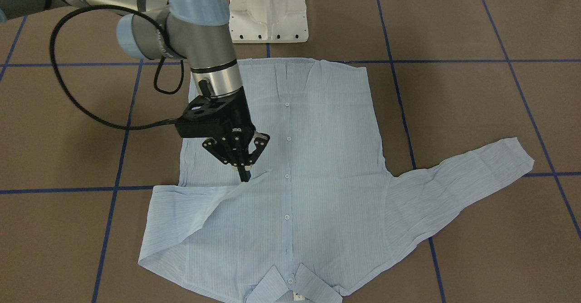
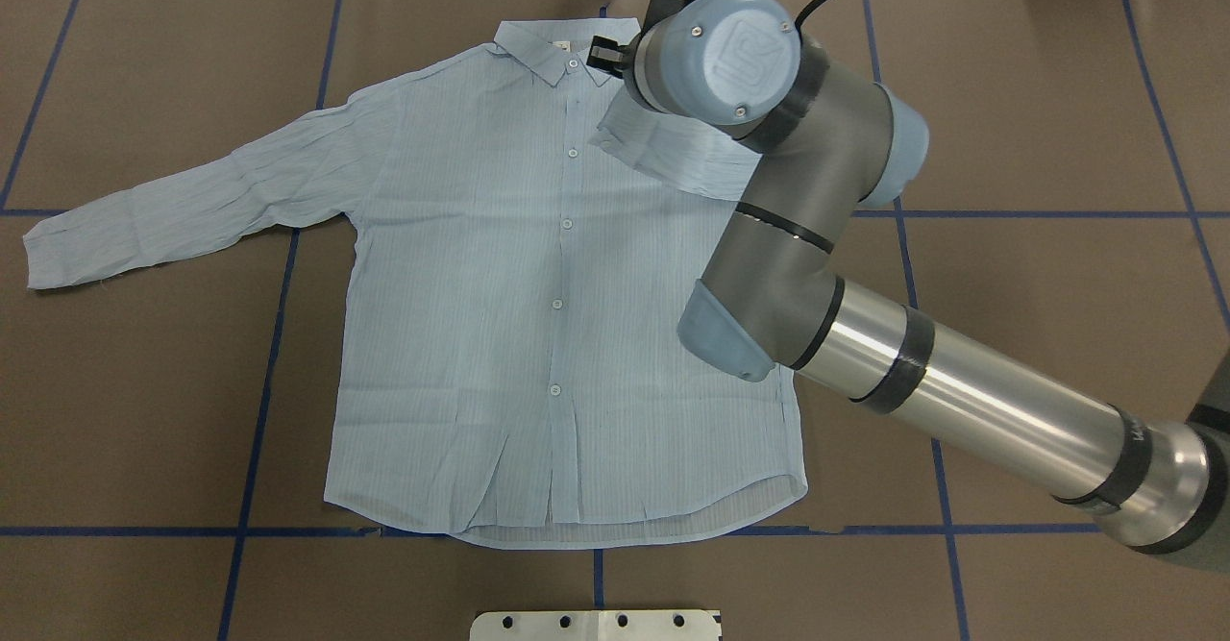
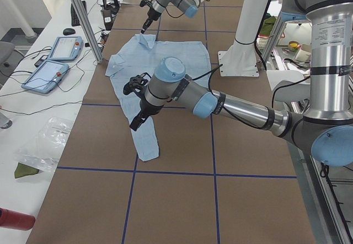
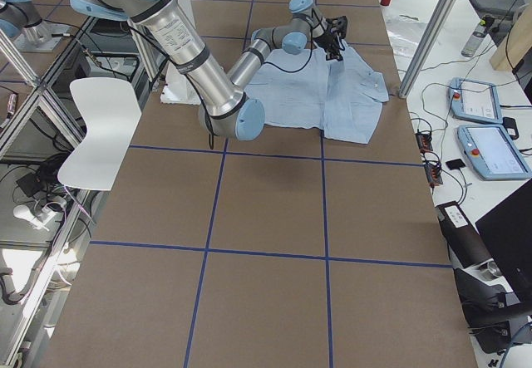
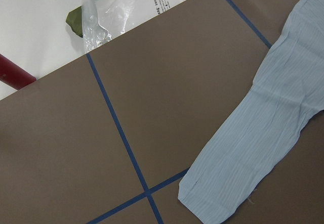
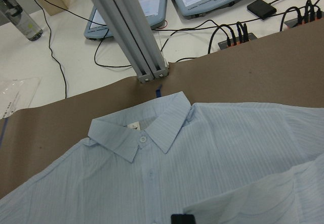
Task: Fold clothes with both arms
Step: 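Carry the held sleeve with the right gripper across the shirt toward the collar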
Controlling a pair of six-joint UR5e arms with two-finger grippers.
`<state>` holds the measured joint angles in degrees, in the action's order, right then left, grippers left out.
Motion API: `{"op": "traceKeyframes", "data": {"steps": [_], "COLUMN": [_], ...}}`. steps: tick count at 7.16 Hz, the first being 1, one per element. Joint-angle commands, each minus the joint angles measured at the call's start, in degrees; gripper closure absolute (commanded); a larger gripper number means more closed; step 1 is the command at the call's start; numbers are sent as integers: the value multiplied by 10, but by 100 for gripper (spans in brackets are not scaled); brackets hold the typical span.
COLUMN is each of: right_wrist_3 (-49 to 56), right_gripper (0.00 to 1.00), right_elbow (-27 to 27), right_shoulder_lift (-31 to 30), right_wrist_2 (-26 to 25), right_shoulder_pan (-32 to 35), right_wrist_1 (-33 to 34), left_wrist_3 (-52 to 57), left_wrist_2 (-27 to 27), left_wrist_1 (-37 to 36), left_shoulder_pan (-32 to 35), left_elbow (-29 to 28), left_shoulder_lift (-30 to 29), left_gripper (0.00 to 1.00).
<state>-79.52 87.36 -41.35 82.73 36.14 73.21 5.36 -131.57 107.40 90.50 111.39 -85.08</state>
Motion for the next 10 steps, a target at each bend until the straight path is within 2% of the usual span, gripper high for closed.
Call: {"op": "traceKeyframes", "data": {"steps": [1, 5, 6, 7, 8, 10], "right_wrist_3": [-3, -4, -33, -83, -87, -86], "right_gripper": [100, 100, 100, 24, 1, 0], "right_elbow": [-21, -134, -165, -218, -242, -243], "right_shoulder_lift": [36, 133, 159, 199, 224, 231], "right_wrist_2": [-53, -73, -73, -73, -72, -57], "right_shoulder_pan": [-49, -87, -87, -87, -87, -86], "right_wrist_1": [1, 0, -1, 0, 4, 6], "left_wrist_3": [0, 0, 0, 0, 0, 0], "left_wrist_2": [0, 0, 0, 0, 0, 0], "left_wrist_1": [0, 0, 0, 0, 0, 0], "left_shoulder_pan": [0, 0, 0, 0, 0, -1], "left_elbow": [-1, 0, -2, -1, -3, -6], "left_shoulder_lift": [0, 0, 0, 0, 0, 0], "left_gripper": [0, 0, 0, 0, 0, 0]}}
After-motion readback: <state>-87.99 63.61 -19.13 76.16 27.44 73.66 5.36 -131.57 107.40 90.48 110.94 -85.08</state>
